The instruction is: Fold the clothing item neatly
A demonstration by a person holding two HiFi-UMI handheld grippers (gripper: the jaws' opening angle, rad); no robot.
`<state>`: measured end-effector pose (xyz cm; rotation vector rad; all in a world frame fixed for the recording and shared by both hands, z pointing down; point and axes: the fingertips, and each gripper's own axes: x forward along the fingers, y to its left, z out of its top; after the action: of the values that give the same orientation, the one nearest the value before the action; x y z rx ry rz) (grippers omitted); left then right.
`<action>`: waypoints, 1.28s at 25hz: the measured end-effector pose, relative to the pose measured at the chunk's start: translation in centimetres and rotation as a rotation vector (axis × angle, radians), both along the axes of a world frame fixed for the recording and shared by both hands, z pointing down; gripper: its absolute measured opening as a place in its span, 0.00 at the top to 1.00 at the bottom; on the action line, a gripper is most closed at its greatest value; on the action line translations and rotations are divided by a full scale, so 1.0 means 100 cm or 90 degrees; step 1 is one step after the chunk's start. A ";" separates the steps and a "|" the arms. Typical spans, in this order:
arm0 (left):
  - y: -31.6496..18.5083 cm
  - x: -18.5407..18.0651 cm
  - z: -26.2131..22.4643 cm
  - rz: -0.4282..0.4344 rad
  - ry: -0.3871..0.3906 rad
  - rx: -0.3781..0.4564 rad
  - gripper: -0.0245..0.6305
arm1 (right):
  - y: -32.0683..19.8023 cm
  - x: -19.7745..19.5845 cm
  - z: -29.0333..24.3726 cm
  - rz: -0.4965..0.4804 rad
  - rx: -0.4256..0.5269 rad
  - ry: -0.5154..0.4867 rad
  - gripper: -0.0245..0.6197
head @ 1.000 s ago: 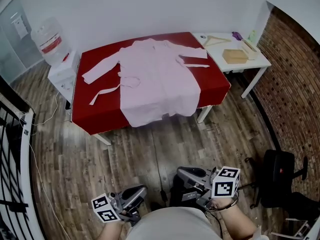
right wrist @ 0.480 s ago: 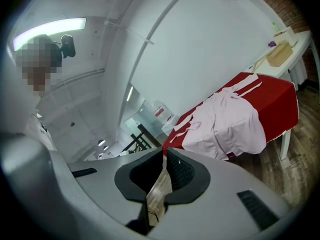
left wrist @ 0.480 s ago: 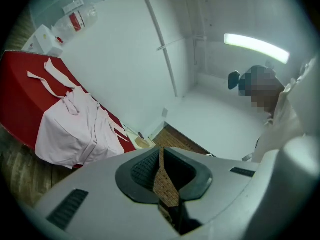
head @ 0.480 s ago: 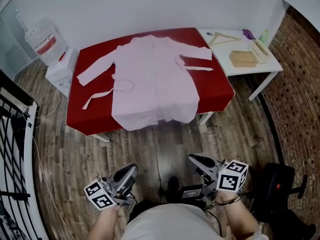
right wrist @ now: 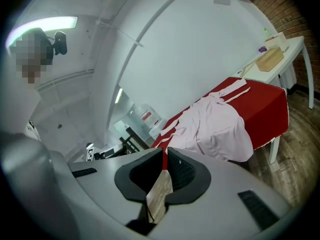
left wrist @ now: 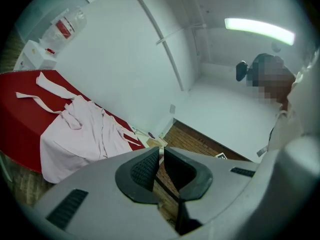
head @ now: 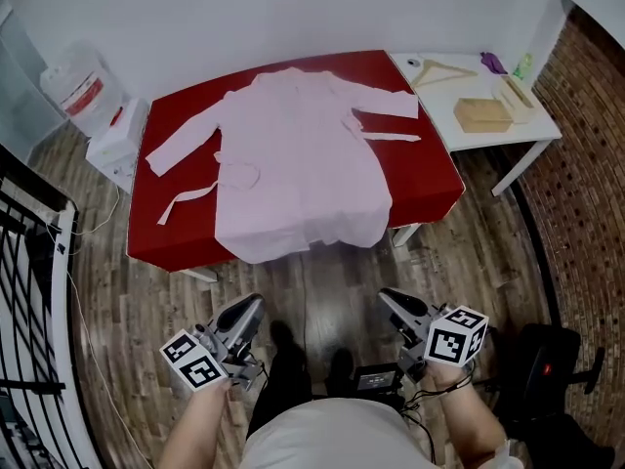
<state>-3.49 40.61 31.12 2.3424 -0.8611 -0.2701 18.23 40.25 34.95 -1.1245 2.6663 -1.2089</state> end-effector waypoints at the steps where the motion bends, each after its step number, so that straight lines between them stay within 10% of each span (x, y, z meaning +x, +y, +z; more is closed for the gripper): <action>1: -0.008 -0.001 0.001 0.005 -0.004 0.002 0.95 | -0.005 0.000 0.002 0.006 -0.001 0.007 0.94; 21: -0.208 -0.057 0.029 0.148 -0.046 -0.010 0.95 | -0.168 -0.051 0.017 0.107 0.014 0.218 0.94; 32: -0.278 -0.028 0.057 0.187 -0.100 -0.029 0.95 | -0.252 -0.032 0.040 0.108 0.024 0.309 0.94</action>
<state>-6.31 12.83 36.83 2.4313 -0.5747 0.0563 14.99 15.04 39.00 -1.7931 2.8114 -0.9519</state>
